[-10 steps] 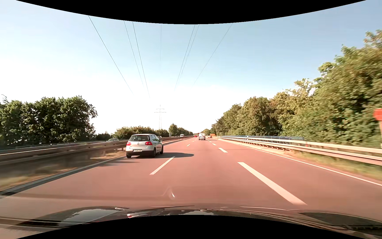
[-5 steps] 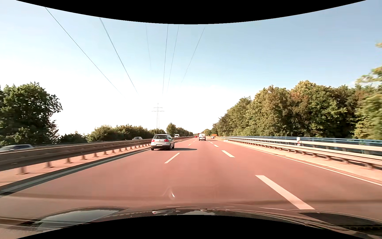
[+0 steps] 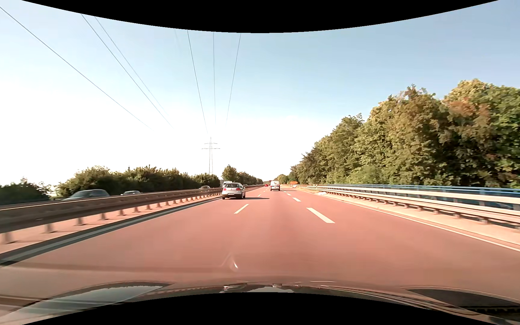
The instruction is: Follow the waypoints while adhering to traffic rules and regulations
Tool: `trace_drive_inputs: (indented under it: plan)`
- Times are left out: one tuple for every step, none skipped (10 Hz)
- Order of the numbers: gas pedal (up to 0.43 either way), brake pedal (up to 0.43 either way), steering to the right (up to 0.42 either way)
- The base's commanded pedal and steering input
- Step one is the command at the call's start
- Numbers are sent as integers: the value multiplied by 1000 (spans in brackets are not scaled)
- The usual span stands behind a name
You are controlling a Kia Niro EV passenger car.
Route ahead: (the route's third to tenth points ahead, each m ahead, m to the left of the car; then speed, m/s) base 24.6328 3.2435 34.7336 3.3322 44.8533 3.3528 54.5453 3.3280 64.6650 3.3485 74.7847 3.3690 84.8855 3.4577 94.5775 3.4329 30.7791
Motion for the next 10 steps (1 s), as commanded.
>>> trace_drive_inputs:
  plan:
    - [248,6,-3]
    - [177,6,-3]
    - [157,6,-4]
    - [118,6,-3]
    - [98,6,-3]
    - [87,6,-2]
    - [87,6,-2]
    - [87,6,-1]
    - [87,6,-1]
    - [87,6,-1]
